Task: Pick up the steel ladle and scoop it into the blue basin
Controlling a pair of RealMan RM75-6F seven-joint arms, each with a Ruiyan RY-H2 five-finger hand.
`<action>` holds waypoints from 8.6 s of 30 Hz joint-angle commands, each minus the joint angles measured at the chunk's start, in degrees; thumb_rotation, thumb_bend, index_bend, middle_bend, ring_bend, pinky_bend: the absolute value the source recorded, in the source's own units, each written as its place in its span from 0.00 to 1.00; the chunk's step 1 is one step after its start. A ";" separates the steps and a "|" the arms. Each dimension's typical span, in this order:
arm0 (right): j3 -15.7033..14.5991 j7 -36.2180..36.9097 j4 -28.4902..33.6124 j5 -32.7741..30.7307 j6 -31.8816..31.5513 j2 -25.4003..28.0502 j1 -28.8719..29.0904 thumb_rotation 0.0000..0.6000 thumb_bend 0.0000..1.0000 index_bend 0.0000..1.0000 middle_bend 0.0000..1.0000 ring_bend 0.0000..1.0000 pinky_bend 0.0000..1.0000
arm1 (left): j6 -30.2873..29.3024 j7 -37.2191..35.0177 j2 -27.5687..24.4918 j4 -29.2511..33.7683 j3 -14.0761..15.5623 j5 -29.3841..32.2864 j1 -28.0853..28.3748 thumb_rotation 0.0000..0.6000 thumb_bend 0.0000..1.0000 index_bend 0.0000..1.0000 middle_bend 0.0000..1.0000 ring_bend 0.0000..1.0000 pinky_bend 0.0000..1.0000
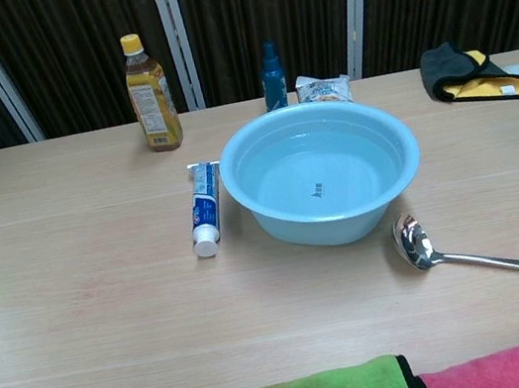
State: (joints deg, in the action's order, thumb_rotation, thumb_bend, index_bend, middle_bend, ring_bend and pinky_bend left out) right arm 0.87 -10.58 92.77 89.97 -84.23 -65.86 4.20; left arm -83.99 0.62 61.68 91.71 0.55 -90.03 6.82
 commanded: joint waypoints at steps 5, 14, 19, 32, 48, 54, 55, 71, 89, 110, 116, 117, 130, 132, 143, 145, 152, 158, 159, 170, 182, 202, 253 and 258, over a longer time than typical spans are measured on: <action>0.21 -0.61 0.50 -0.50 0.40 0.13 0.22 1.00 0.04 0.02 0.00 0.00 0.00 | 0.14 0.85 0.40 0.02 -0.23 0.52 -0.04 1.00 0.32 0.00 0.00 0.00 0.00; -0.28 -1.00 0.84 -0.22 1.45 -0.45 0.61 1.00 0.05 0.07 0.00 0.00 0.00 | -1.04 -1.72 -0.73 0.41 0.04 -0.68 -0.45 1.00 0.32 0.00 0.00 0.00 0.00; -1.04 -3.54 2.58 0.14 4.73 -1.18 2.10 1.00 0.05 0.21 0.00 0.00 0.00 | 0.28 -3.59 -1.30 0.04 -0.55 1.01 -0.01 1.00 0.32 0.00 0.00 0.00 0.00; 1.50 -14.50 4.31 -8.65 15.81 -8.25 7.92 1.00 0.10 0.40 0.00 0.00 0.00 | 3.11 -5.32 -1.03 -0.08 -0.65 0.25 2.04 1.00 0.32 0.00 0.00 0.00 0.00; 5.92 -18.21 -4.37 -19.59 24.41 -17.17 14.84 1.00 0.17 0.42 0.00 0.00 0.00 | 3.45 -6.35 -1.54 -0.14 -0.86 1.15 2.14 1.00 0.37 0.01 0.00 0.00 0.00; 6.29 -16.92 -9.17 -22.27 26.26 -19.90 16.09 1.00 0.17 0.42 0.00 0.00 0.00 | 4.00 -6.81 -1.30 -0.66 -0.96 1.27 2.52 1.00 0.38 0.01 0.00 0.00 0.00; 6.27 -16.66 -9.74 -22.49 26.37 -20.23 16.17 1.00 0.17 0.42 0.00 0.00 0.00 | 4.26 -6.82 -1.29 -0.74 -0.99 1.43 2.63 1.00 0.38 0.01 0.00 0.00 0.00; 4.88 -16.88 -11.29 -24.03 24.72 -22.54 16.14 1.00 0.18 0.42 0.00 0.00 0.00 | 5.54 -8.16 -1.49 -0.85 -1.16 1.81 3.47 1.00 0.35 0.01 0.00 0.00 0.00; 4.76 -31.61 -5.90 -33.90 23.12 -24.36 18.56 1.00 0.19 0.42 0.00 0.00 0.00 | 4.42 -12.62 -2.80 -1.75 -1.16 1.27 3.19 1.00 0.35 0.01 0.00 0.00 0.00; 4.50 -39.04 -6.45 -43.37 24.28 -25.59 23.42 1.00 0.20 0.43 0.00 0.00 0.00 | 4.70 -14.75 -3.46 -2.06 -0.27 -0.38 3.58 1.00 0.37 0.02 0.00 0.00 0.00; 3.85 -38.79 -7.48 -44.82 24.36 -26.00 23.71 1.00 0.20 0.45 0.00 0.00 0.00 | 4.53 -15.11 -3.53 -2.11 -0.33 -0.25 3.55 1.00 0.37 0.02 0.00 0.00 0.00; 3.76 -38.78 -7.62 -44.96 24.34 -26.05 23.77 1.00 0.20 0.46 0.00 0.00 0.00 | 4.48 -15.20 -3.56 -2.12 -0.33 -0.25 3.53 1.00 0.37 0.02 0.00 0.00 0.00; 2.63 -37.87 -8.38 -45.64 23.80 -26.68 24.16 1.00 0.26 0.51 0.00 0.00 0.00 | 2.73 -16.66 -3.31 -2.86 -0.42 -1.03 3.11 1.00 0.37 0.00 0.00 0.00 0.00; 2.33 -37.59 -8.69 -45.84 23.99 -26.89 24.16 1.00 0.28 0.52 0.00 0.00 0.00 | 2.79 -16.77 -3.34 -3.02 -0.38 -0.97 3.10 1.00 0.37 0.00 0.00 0.00 0.00; 1.90 -37.17 -9.13 -46.04 23.76 -27.46 24.78 1.00 0.41 0.57 0.00 0.00 0.00 | 2.90 -16.98 -3.71 -2.96 -0.15 -0.92 3.02 1.00 0.37 0.00 0.00 0.00 0.00; 1.89 -36.91 -8.94 -45.88 23.44 -27.34 24.78 1.00 0.42 0.57 0.00 0.00 0.00 | 2.90 -17.03 -3.75 -2.94 -0.10 -0.98 3.02 1.00 0.37 0.01 0.00 0.00 0.00; 1.44 -36.33 -7.46 -44.93 22.06 -26.14 24.45 1.00 0.48 0.59 0.00 0.00 0.00 | 2.62 -16.79 -3.75 -2.76 0.12 -1.52 2.95 1.00 0.37 0.01 0.00 0.00 0.00; 1.18 -35.87 -5.07 -43.97 20.27 -24.26 23.92 1.00 0.55 0.61 0.00 0.00 0.00 | 2.48 -16.35 -3.59 -2.71 0.29 -1.93 2.96 1.00 0.37 0.01 0.00 0.00 0.00; 1.14 -35.78 -4.57 -43.74 19.89 -23.87 23.81 1.00 0.55 0.61 0.00 0.00 0.00 | 2.49 -16.25 -3.56 -2.67 0.32 -2.00 2.98 1.00 0.37 0.01 0.00 0.00 0.00; 0.68 -35.05 1.78 -41.25 15.52 -19.05 22.31 1.00 0.63 0.63 0.00 0.00 0.00 | 1.74 -15.25 -3.36 -2.31 0.80 -3.24 2.80 1.00 0.37 0.01 0.00 0.00 0.00; -0.42 -35.13 9.20 -38.18 10.82 -13.56 20.41 1.00 0.71 0.65 0.00 0.00 0.00 | 0.99 -15.43 -3.11 -2.20 0.81 -3.88 2.81 1.00 0.37 0.01 0.00 0.00 0.00; -1.53 -40.31 25.91 -33.70 2.96 -3.72 18.39 1.00 0.76 0.69 0.07 0.00 0.00 | -0.25 -17.65 -3.52 -2.49 1.38 -5.61 2.77 1.00 0.37 0.01 0.00 0.00 0.00; 25.20 -55.77 35.15 -86.38 4.41 -1.11 49.97 1.00 0.76 0.70 0.09 0.00 0.00 | 2.63 -21.00 -2.17 -5.76 -1.97 1.73 4.07 1.00 0.37 0.02 0.00 0.00 0.00; 26.08 -54.89 31.16 -89.22 7.13 -2.54 53.04 1.00 0.76 0.70 0.09 0.00 0.00 | 4.30 -20.27 -2.10 -5.65 -2.01 3.05 4.31 1.00 0.37 0.02 0.00 0.00 0.00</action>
State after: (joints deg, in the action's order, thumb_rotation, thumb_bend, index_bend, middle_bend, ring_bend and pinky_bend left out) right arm 26.58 -65.85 125.03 1.45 -78.07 -67.84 56.42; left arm -80.11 -19.79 59.60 85.95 -1.50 -87.17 10.99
